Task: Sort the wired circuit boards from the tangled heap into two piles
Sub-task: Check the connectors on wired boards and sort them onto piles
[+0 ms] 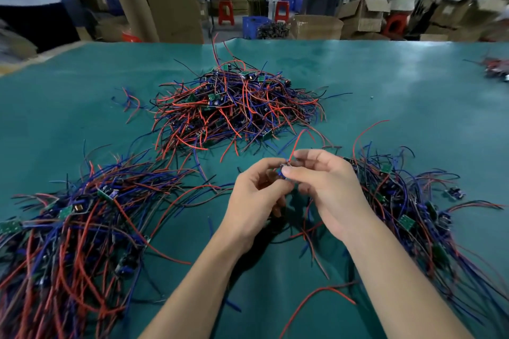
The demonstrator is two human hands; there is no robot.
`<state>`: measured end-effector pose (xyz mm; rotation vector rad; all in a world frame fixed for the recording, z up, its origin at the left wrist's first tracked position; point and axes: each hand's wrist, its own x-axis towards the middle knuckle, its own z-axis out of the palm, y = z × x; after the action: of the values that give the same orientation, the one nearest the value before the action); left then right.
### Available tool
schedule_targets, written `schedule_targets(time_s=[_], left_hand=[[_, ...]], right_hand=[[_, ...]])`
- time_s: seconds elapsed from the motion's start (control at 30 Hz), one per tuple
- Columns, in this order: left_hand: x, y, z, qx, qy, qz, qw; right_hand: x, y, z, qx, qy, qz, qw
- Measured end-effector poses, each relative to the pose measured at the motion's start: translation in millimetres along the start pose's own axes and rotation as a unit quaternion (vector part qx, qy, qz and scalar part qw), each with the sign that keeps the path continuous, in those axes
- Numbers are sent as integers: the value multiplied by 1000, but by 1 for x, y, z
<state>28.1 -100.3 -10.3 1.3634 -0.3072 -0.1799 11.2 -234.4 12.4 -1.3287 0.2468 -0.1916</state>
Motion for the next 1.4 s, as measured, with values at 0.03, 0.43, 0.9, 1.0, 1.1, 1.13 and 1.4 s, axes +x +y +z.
schedule_targets(time_s=[0.03, 0.43, 0.9, 1.0, 1.1, 1.13, 1.4], left_hand=[[0, -1, 0, 3, 2, 9, 1000], [-2, 1, 3, -20, 22, -16, 999], [0, 6, -1, -92, 57, -58, 992], [-1, 6, -1, -42, 25, -35, 998], [-2, 8, 0, -22, 11, -41, 999], [-2, 7, 0, -21, 5, -38, 999], [-2, 5, 0, -31, -26, -2, 999]], right_hand=[[0, -1, 0, -6, 1, -5, 1000], [-2, -3, -2, 34, 66, -53, 996], [-11, -36, -7, 375, -52, 85, 922], [-11, -32, -4, 285, -58, 81, 953], [-10, -19, 0, 81, -5, -15, 997], [-10, -17, 0, 47, 11, -45, 998], [-8, -18, -5, 30, 2, -108, 994]])
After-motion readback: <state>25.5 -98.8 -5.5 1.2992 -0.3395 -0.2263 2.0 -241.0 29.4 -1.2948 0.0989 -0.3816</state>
